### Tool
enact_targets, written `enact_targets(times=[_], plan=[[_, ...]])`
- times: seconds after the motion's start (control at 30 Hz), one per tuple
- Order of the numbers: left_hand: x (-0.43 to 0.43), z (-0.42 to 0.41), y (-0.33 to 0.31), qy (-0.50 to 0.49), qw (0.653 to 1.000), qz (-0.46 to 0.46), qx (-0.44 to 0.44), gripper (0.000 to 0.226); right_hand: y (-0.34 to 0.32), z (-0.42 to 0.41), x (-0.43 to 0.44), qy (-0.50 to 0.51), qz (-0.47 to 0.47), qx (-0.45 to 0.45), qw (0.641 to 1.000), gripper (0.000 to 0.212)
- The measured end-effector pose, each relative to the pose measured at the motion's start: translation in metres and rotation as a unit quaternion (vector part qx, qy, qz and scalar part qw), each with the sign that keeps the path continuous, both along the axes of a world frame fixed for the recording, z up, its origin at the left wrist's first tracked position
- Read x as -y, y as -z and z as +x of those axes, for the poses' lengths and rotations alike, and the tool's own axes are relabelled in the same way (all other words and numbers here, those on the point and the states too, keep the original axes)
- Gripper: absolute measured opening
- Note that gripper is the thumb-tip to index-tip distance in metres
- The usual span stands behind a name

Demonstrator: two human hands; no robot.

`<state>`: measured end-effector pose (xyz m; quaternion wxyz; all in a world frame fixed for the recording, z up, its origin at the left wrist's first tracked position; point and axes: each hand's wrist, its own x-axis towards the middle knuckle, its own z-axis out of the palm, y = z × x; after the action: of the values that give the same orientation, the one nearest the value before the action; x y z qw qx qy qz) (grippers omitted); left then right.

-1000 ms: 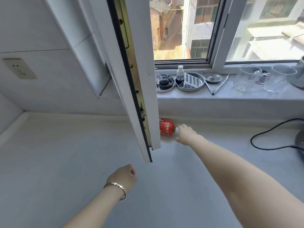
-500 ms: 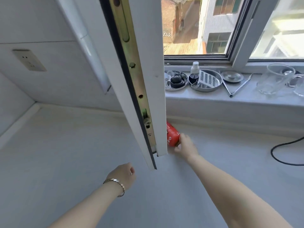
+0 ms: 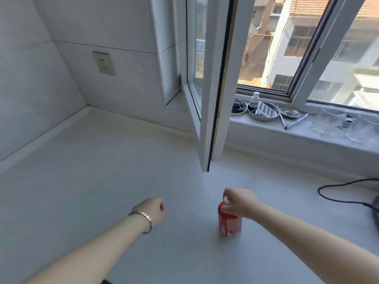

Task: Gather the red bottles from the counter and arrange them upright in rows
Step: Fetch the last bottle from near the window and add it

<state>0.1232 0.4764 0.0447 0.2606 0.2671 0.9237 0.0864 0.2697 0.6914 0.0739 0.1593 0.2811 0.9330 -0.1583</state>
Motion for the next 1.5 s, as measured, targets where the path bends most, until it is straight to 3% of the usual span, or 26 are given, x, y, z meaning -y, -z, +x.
enact_targets(times=[0.1, 0.37, 0.53, 0.67, 1.0, 1.2, 1.3, 1.4, 1.5], plan=[[0.052, 0.010, -0.004, -0.051, 0.999, 0.001, -0.011, 0.005, -0.017, -0.009, 0.052, -0.107, 0.000, 0.023, 0.994, 0.033], [0.229, 0.048, -0.022, -0.211, 0.977, -0.023, -0.014, 0.006, -0.050, -0.068, 0.231, -0.285, 0.006, -0.037, 0.958, 0.037], [0.373, 0.085, -0.035, -0.329, 0.944, -0.017, -0.017, 0.018, -0.061, -0.082, 0.380, -0.387, -0.008, -0.048, 0.921, 0.039], [0.499, 0.124, -0.040, -0.410, 0.912, -0.026, -0.019, 0.008, -0.059, -0.078, 0.505, -0.447, -0.022, -0.024, 0.894, 0.039], [0.786, 0.228, -0.054, -0.523, 0.850, -0.057, -0.040, 0.009, -0.037, -0.059, 0.797, -0.495, -0.051, 0.001, 0.867, 0.036], [0.872, 0.263, -0.050, -0.596, 0.801, -0.048, -0.037, 0.010, -0.015, -0.066, 0.929, -0.437, -0.170, -0.020, 0.883, 0.032], [0.896, 0.270, -0.050, -0.635, 0.770, -0.052, -0.037, 0.010, 0.000, -0.072, 0.974, -0.455, -0.196, -0.012, 0.869, 0.032], [0.918, 0.274, -0.051, -0.674, 0.737, -0.041, -0.037, 0.016, 0.009, -0.079, 1.004, -0.495, -0.173, 0.016, 0.851, 0.034], [0.941, 0.274, -0.051, -0.697, 0.714, -0.043, -0.040, 0.012, 0.009, -0.089, 1.022, -0.582, -0.061, 0.036, 0.810, 0.040]])
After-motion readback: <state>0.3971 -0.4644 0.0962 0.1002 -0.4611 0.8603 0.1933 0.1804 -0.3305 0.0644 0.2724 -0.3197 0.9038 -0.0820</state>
